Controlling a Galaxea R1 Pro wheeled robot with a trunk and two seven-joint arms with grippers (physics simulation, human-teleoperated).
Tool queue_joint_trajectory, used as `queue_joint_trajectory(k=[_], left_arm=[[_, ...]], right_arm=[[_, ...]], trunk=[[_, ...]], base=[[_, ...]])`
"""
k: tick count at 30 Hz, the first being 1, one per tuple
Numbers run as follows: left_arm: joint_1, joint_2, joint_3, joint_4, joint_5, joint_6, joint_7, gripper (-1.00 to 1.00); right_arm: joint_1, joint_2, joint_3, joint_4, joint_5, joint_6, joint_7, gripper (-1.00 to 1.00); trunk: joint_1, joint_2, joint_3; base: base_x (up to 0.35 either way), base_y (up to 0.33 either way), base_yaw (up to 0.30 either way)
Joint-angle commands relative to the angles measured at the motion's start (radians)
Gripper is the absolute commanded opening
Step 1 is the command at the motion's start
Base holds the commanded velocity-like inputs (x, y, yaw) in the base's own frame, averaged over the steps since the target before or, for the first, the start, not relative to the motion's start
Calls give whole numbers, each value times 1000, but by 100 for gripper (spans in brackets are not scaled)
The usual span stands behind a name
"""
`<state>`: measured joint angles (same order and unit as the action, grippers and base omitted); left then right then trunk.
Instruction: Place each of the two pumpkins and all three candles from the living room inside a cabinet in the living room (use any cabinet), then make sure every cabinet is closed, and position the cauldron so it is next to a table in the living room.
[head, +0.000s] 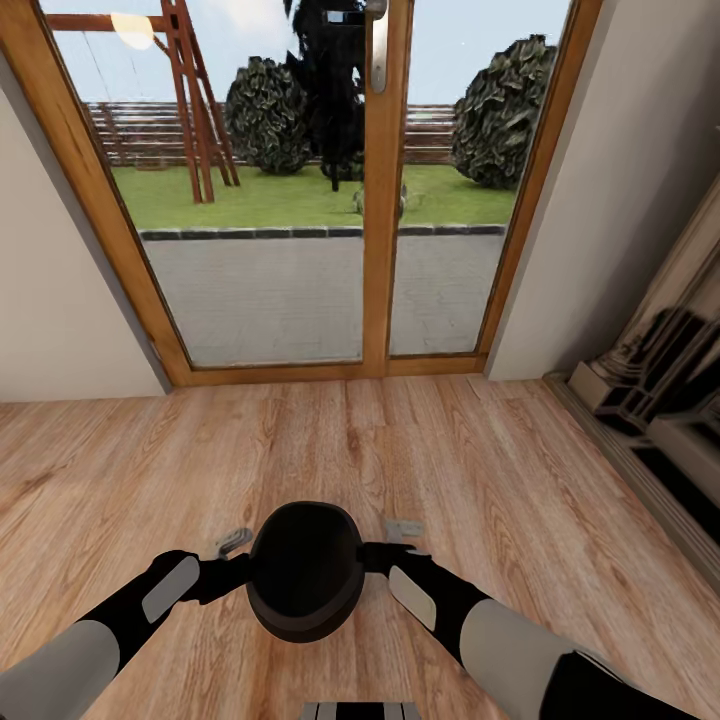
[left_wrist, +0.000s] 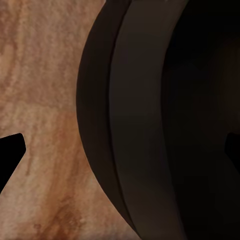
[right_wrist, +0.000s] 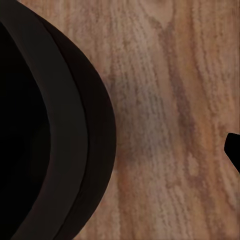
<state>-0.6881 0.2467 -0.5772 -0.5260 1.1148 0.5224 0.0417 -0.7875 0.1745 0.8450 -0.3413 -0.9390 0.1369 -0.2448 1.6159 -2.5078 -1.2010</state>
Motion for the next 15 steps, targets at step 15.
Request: queue_joint_trajectory(k=[15], left_arm=[[-1,1,-8,-2,8,1,5,100]], right_arm=[[-1,0,6,2,-2,-9,-3,100]], trunk=[[2,-2,-20]], base=[[0,0,0]])
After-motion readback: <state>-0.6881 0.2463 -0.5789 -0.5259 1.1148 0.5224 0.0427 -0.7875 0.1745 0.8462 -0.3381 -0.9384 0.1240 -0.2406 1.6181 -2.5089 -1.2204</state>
